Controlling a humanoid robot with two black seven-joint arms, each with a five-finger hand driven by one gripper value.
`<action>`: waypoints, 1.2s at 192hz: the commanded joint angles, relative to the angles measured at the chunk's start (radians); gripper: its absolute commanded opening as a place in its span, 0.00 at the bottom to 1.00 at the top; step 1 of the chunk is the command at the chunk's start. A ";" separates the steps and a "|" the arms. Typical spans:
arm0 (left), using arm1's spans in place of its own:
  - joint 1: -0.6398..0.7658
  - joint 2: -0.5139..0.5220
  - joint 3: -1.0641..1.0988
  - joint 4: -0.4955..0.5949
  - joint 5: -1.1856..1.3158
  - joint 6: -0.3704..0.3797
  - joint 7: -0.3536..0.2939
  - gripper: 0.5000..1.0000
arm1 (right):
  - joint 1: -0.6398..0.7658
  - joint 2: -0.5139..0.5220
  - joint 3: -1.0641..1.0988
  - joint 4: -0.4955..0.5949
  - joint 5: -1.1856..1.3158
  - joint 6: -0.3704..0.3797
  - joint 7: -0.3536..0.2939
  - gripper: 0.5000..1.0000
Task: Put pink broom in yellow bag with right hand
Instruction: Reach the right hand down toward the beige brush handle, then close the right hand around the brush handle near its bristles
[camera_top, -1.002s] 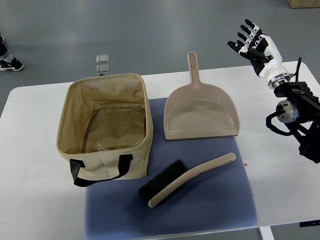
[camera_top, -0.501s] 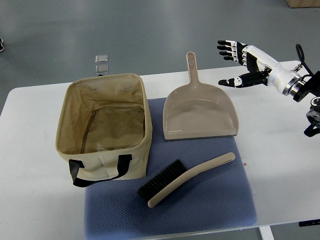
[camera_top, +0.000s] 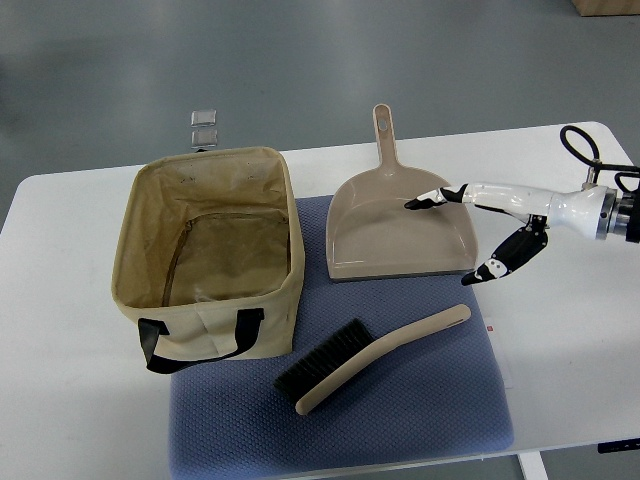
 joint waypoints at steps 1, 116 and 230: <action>0.000 0.000 0.000 0.000 0.000 0.000 0.000 1.00 | -0.007 -0.001 -0.047 0.016 -0.024 0.000 -0.001 0.86; 0.000 0.000 0.000 0.000 0.000 0.000 0.000 1.00 | -0.149 0.191 -0.079 -0.047 -0.224 -0.195 -0.049 0.83; 0.000 0.000 0.000 0.000 0.000 0.000 0.000 1.00 | -0.191 0.246 -0.078 -0.113 -0.319 -0.285 -0.052 0.59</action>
